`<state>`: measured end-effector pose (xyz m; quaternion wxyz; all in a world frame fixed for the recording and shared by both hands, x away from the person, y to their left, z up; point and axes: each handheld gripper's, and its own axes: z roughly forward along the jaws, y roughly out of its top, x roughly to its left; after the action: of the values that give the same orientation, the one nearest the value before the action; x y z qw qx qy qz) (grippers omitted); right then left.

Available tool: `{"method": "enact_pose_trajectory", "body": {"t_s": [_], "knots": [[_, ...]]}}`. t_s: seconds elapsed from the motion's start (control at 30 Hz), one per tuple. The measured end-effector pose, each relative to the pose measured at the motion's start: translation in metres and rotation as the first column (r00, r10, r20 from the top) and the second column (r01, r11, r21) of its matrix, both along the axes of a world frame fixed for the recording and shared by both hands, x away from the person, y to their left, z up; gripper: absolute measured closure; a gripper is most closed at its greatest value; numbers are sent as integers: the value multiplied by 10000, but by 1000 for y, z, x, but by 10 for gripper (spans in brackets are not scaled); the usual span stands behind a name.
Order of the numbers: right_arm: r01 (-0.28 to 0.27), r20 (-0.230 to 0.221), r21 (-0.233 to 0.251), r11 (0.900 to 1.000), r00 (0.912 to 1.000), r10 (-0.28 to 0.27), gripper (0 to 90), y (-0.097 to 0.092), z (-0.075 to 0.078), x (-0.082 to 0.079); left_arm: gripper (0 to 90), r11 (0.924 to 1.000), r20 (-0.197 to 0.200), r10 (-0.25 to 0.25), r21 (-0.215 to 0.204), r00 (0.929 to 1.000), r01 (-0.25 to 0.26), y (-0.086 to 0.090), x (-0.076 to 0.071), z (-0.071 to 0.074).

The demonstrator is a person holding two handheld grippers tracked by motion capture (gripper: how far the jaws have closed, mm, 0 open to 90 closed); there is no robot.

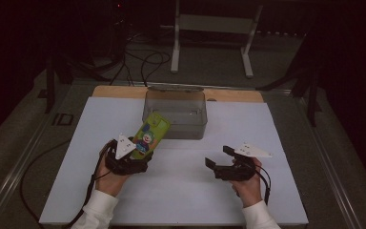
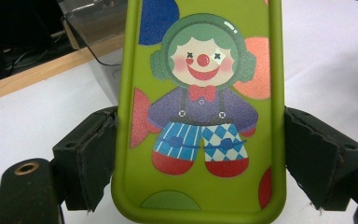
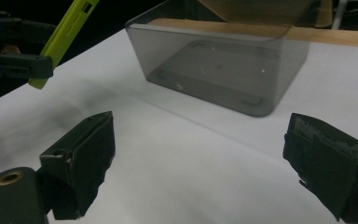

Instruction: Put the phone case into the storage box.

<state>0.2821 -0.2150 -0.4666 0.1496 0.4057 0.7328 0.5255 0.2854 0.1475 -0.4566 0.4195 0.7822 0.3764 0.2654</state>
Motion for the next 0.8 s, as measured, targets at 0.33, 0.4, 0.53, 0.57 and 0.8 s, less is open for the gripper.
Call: {"method": "enact_pose_trajectory", "body": {"t_s": [0.33, 0.4, 0.53, 0.57, 0.8], "knots": [[-337, 18, 363, 9988, 9994, 337, 93, 22, 7, 10, 164, 9997, 3, 199, -120, 9998, -199, -2, -1, 2], [-415, 5, 410, 9983, 9991, 415, 92, 27, 9, 12, 164, 9996, 4, 236, -182, 9997, -236, -1, -1, 3], [-587, 26, 457, 9972, 9983, 586, 93, 38, 14, 16, 164, 9992, 24, 341, -228, 9994, -340, -1, -1, 3], [-621, -17, 474, 9969, 9981, 622, 93, 40, 15, 17, 163, 9990, 27, 368, -245, 9993, -367, -1, -1, 3], [-888, -344, 545, 9946, 9953, 908, 92, 57, 20, 26, 164, 9977, 96, 546, -400, 9985, -542, 0, -1, 3]]}}
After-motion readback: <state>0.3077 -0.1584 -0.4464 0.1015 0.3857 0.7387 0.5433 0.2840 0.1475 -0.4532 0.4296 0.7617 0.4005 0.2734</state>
